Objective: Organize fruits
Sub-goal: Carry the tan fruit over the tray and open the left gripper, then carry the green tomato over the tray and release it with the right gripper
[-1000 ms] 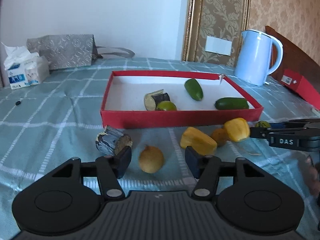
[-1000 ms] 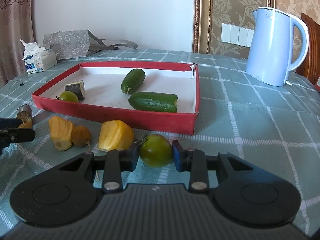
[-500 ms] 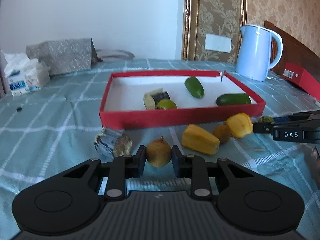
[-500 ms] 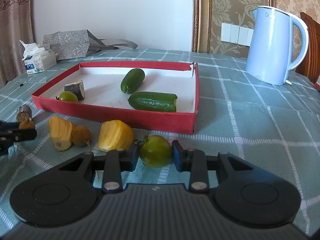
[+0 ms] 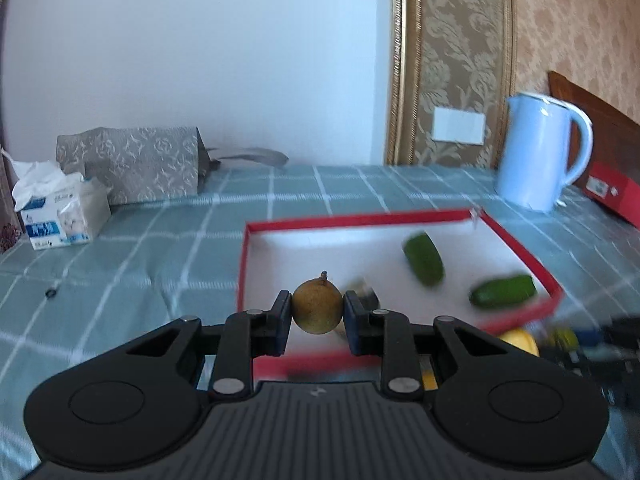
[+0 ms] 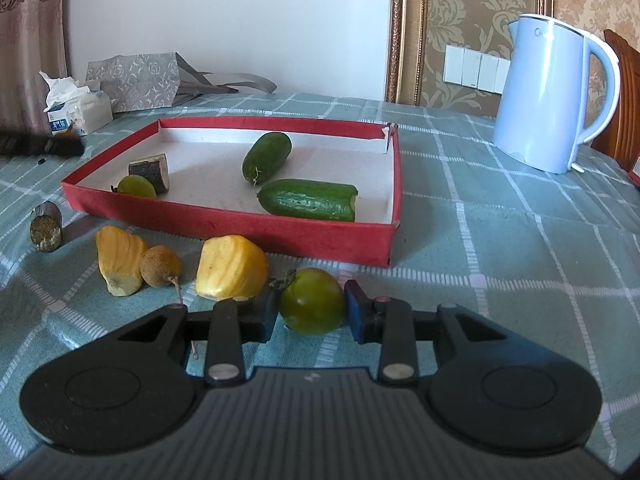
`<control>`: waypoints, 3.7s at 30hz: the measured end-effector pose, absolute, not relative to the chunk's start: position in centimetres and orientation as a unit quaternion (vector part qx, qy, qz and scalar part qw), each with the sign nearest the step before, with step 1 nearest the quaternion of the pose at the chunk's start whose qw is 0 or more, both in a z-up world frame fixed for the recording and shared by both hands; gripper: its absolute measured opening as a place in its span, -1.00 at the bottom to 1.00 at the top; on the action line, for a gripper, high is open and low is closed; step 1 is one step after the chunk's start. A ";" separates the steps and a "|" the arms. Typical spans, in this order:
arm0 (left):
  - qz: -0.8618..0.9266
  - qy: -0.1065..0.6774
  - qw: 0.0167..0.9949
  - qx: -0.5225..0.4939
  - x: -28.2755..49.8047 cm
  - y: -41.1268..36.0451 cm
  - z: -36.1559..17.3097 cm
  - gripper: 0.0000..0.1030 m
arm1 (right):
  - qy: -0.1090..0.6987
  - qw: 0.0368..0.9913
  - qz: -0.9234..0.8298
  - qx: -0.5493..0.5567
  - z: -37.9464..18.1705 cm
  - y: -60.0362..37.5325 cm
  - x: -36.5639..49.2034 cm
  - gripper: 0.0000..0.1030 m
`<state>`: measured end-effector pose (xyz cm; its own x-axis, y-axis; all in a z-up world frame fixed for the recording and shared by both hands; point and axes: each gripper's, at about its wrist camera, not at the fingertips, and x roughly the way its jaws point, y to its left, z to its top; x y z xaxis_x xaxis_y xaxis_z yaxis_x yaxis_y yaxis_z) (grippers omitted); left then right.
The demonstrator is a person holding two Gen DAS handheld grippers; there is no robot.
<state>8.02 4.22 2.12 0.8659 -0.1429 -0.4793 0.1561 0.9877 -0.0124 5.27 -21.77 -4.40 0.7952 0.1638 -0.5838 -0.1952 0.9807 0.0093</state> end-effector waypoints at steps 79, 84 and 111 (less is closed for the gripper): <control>-0.072 0.262 0.960 -0.066 2.3 9.6 -3.5 0.54 | 0.229 0.968 0.053 -0.086 0.6 -19.1 12.6 -0.37; -0.081 0.263 0.959 -0.061 2.4 9.3 -3.6 0.54 | 0.237 0.966 0.049 -0.090 -0.3 -18.7 14.1 -0.37; -0.085 0.270 0.957 -0.062 2.6 9.3 -3.7 0.60 | 0.196 0.978 0.039 -0.063 -0.3 -20.2 6.9 1.00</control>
